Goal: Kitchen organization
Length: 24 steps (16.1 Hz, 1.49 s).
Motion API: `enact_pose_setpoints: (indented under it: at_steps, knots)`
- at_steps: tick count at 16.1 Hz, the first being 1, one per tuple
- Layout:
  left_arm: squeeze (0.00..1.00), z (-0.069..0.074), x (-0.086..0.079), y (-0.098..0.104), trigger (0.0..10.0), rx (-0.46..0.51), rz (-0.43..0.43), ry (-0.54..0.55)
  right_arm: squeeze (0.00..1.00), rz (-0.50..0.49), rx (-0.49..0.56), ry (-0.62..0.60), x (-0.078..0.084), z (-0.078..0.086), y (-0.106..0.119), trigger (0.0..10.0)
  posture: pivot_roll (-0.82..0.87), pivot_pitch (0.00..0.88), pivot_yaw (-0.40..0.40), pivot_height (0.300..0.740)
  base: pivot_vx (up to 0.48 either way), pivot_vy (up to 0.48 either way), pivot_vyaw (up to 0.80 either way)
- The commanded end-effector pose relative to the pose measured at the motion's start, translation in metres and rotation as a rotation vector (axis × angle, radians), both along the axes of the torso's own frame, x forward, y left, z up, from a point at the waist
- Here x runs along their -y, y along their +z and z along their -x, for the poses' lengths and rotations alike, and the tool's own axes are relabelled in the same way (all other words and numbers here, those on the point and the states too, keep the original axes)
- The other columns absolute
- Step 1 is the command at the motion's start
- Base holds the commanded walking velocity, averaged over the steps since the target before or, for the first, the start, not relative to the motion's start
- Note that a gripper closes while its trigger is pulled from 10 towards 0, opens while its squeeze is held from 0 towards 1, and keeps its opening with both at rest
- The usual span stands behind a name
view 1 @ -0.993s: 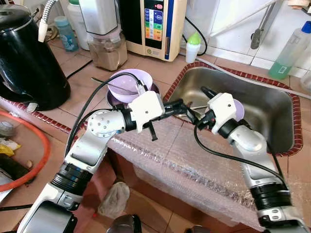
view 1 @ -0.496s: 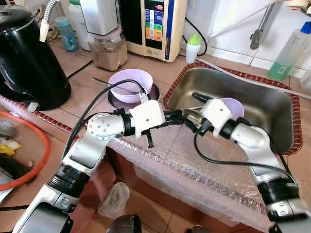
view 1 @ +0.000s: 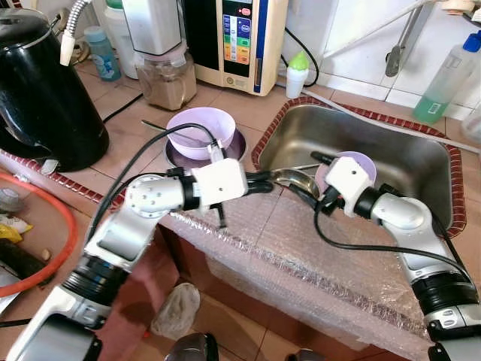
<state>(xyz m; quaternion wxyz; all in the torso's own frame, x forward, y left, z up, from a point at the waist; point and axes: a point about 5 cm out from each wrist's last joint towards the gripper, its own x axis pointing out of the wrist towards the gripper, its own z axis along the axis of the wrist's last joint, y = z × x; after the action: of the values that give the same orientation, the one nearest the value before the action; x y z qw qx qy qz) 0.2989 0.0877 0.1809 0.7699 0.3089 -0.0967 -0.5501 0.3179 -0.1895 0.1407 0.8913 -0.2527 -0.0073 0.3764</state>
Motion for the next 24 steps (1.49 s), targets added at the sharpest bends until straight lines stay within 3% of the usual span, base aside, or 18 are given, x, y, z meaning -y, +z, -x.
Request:
enact_pose_setpoints:
  at_steps: [1,2,4,6,9,10,11,18,24]
  knots:
    - [0.0,-0.004,-0.007,-0.002,0.0,0.004,-0.012,0.041,0.0,-0.034,-0.037,0.037,0.001,0.004,0.004,10.0,-0.03,0.039,0.059,0.74,0.0,0.0,0.0]
    - [0.0,-0.007,-0.006,0.002,0.0,0.015,0.02,0.05,0.0,-0.067,-0.079,0.083,-0.006,0.009,0.001,10.0,-0.04,0.04,0.063,0.74,0.0,0.0,0.0]
    - [0.0,-0.008,0.005,0.016,0.0,0.021,0.112,0.036,0.0,-0.143,-0.068,0.097,-0.024,0.008,-0.002,10.0,-0.04,0.041,0.064,0.74,0.0,0.0,0.0]
    - [0.0,-0.006,0.014,0.025,0.0,0.008,0.176,0.01,0.0,-0.167,0.025,0.035,-0.038,0.0,0.0,10.0,-0.03,0.04,0.065,0.74,0.0,0.0,0.0]
    - [0.0,-0.004,0.02,0.028,0.0,-0.011,0.207,-0.016,0.0,-0.221,0.106,-0.048,-0.049,-0.009,0.006,10.0,-0.03,0.039,0.063,0.74,0.0,0.0,0.0]
    - [0.0,-0.003,0.021,0.028,0.0,-0.01,0.208,-0.017,0.0,-0.234,0.114,-0.054,-0.051,-0.01,0.007,5.5,-0.03,0.04,0.063,0.74,0.0,0.0,0.0]
    - [0.0,-0.003,0.022,0.027,0.0,-0.007,0.207,-0.019,0.0,-0.266,0.108,-0.079,-0.052,-0.011,0.008,0.0,-0.02,0.039,0.059,0.74,0.0,0.0,0.0]
    - [0.0,-0.011,0.015,0.023,0.0,0.011,0.183,0.027,0.0,-0.312,0.113,-0.117,-0.039,-0.017,0.014,0.0,-0.03,0.031,0.062,0.74,0.0,0.0,0.0]
    - [0.0,-0.014,0.016,0.025,0.0,0.024,0.205,0.044,0.0,-0.303,0.063,-0.062,-0.04,-0.016,0.01,0.0,-0.03,0.029,0.059,0.74,0.0,0.0,0.0]
